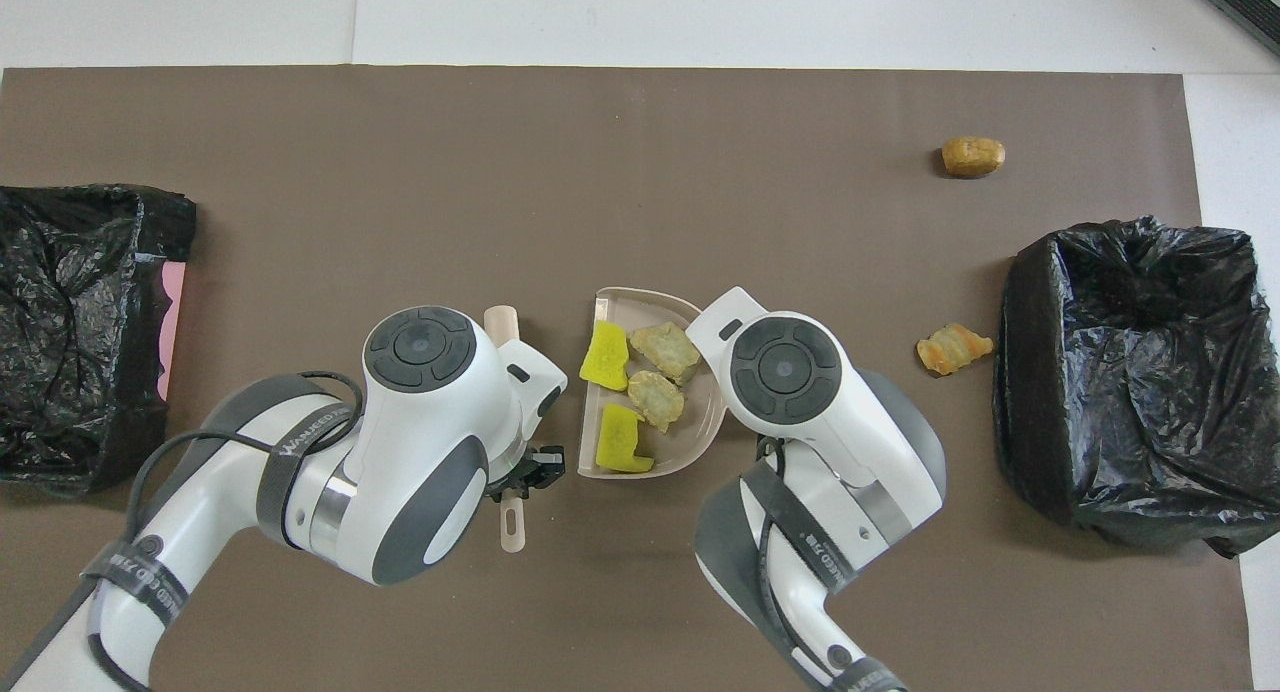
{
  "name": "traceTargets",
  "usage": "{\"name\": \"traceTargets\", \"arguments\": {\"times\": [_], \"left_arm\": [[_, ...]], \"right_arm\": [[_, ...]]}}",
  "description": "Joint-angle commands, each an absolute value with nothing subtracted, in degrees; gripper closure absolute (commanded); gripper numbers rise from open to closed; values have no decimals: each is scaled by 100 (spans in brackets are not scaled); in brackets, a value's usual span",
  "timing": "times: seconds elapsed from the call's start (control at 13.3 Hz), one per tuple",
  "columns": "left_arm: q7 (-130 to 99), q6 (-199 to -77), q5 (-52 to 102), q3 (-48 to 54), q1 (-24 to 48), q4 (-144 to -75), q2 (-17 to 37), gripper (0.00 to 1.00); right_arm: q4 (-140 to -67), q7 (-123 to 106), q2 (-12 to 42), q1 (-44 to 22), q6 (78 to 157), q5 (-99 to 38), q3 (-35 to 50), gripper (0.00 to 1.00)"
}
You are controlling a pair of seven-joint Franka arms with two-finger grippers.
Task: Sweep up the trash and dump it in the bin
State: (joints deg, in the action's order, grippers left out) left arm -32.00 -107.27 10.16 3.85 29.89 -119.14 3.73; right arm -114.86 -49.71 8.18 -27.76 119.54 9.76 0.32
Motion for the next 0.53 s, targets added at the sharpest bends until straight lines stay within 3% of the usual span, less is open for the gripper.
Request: {"name": "traceTargets", "arguments": {"times": [0.0, 0.45], "left_arm": [[-3427, -10862, 888, 325, 3312, -12128, 141, 100], [-4700, -11899, 888, 343, 4498, -13227, -606, 100]], "right_arm": [[-11383, -5639, 528, -2304, 11857, 537, 79, 100], [-10776, -7486, 484, -1197, 11006, -236, 70, 100]]}}
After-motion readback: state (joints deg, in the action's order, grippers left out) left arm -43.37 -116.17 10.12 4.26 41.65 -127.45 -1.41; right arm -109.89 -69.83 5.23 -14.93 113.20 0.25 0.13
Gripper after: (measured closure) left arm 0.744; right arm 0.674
